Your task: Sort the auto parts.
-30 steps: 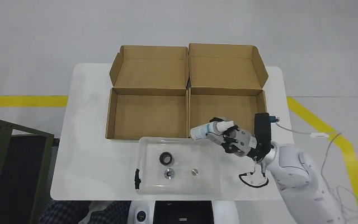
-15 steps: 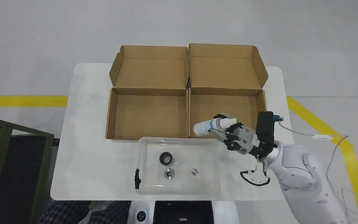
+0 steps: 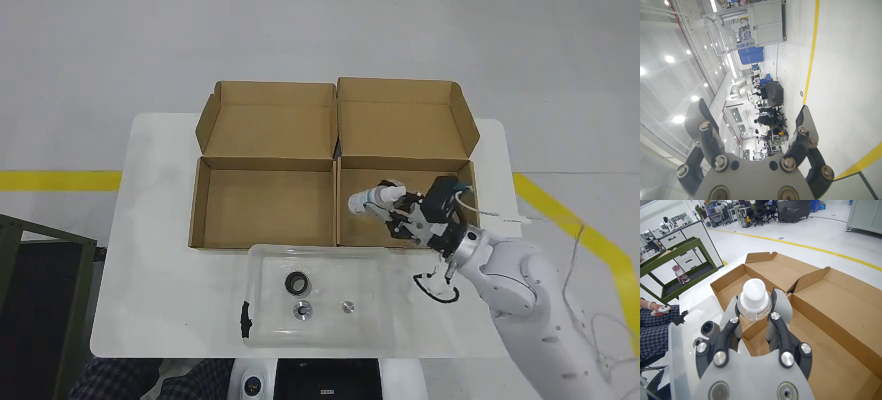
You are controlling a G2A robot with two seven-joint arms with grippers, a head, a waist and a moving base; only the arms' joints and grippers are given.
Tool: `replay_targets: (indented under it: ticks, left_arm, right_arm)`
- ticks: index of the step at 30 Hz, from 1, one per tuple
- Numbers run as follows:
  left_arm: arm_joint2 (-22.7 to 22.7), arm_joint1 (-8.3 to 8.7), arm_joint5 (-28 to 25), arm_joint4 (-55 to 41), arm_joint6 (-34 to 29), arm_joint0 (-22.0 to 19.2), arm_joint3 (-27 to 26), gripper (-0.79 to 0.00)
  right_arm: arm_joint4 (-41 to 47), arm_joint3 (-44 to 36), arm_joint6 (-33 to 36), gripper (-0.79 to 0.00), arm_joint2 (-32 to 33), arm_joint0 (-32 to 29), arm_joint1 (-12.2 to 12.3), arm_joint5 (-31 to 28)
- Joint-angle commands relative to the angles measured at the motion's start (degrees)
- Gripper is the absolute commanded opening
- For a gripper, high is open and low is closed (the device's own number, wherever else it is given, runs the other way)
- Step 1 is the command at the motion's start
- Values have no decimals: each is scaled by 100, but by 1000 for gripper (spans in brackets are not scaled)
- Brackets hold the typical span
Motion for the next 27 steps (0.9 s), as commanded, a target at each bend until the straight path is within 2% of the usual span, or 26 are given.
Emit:
replay_targets:
  ticks: [1, 17, 27]
  left_arm:
    - [0, 0, 0, 0, 0, 0, 0, 0]
    - [0, 0, 0, 0, 0, 0, 0, 0]
    - [0, 0, 0, 0, 0, 0, 0, 0]
  right_arm:
    - [-169, 41, 75, -785, -85, 152, -15, 141]
    - [-1289, 962, 568, -785, -994, 1141, -183, 813]
    - [-1623, 1650, 733, -785, -1434, 1667, -320, 1096]
